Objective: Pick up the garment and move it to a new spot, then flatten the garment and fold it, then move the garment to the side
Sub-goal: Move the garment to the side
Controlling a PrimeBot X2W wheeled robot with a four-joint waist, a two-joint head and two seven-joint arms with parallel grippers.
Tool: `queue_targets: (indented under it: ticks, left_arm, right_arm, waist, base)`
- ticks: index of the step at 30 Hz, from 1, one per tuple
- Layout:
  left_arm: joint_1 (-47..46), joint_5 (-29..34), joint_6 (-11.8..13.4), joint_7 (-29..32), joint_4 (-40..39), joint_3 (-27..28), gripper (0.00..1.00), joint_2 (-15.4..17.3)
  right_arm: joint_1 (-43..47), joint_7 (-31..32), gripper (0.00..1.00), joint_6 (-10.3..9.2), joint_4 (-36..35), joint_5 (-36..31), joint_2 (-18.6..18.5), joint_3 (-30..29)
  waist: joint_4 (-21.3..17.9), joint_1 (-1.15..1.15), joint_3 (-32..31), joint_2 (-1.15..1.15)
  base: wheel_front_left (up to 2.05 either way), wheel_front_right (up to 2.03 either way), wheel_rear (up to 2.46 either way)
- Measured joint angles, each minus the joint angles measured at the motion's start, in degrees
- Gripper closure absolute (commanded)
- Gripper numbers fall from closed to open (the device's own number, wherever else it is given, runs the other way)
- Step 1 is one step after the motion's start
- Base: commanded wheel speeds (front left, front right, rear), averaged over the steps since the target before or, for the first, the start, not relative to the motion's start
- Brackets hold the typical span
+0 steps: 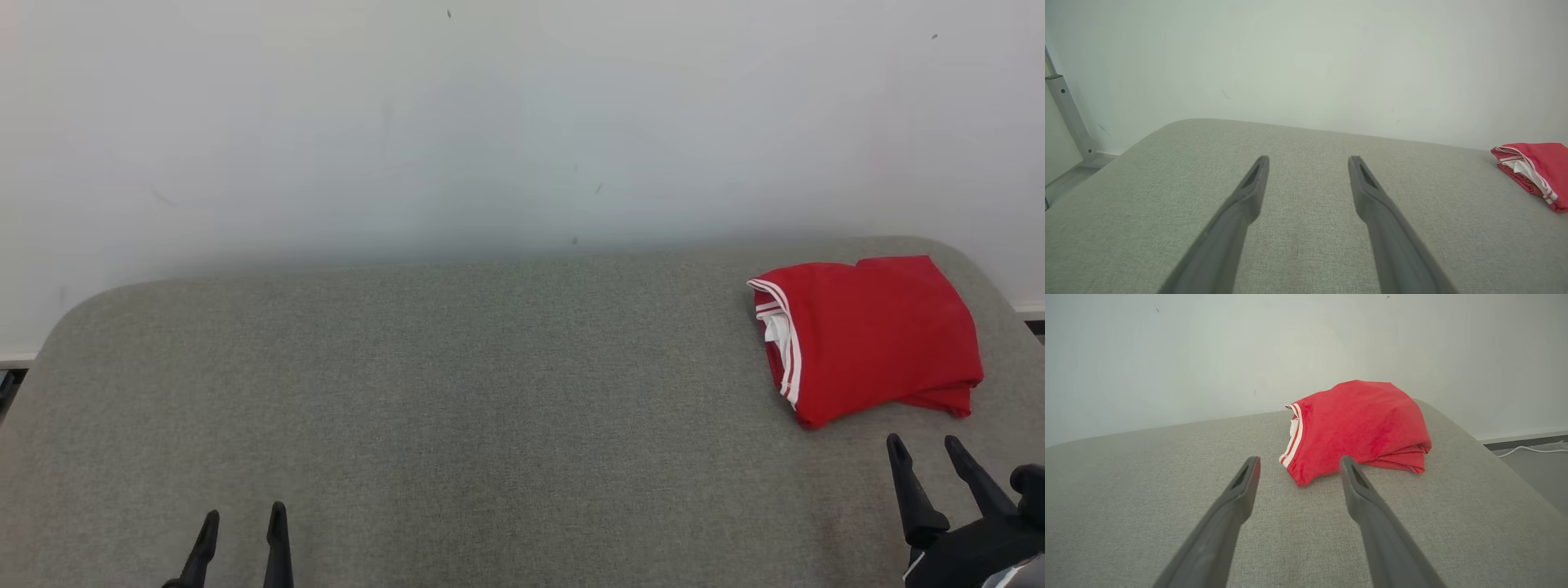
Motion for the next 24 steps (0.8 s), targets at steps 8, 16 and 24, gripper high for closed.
queue_targets:
  ticks: [8,16,24]
  left_arm:
    - [0.9,3.9,0.0,2.2,-0.6,-0.8,0.0,1.2]
    - [0.9,3.9,0.0,3.2,-1.5,-0.2,0.0,0.7]
    - [0.9,4.0,0.0,4.0,-2.7,1.6,0.0,0.0]
  right_arm:
    - [4.6,0.0,0.0,0.01,-4.3,-7.8,1.1,-4.6]
    - [6.8,0.0,0.0,0.0,-7.4,-12.1,3.3,-8.7]
    - [8.8,0.0,0.0,0.0,-9.7,-14.9,5.5,-12.5]
  waist:
    - [-0.7,0.0,0.1,0.0]
    - [-0.3,0.0,0.2,0.0]
    - [0.3,0.0,0.3,0.0]
  base:
    - [0.0,0.0,0.0]
    - [0.0,0.0,0.0]
    - [0.0,0.0,0.0]
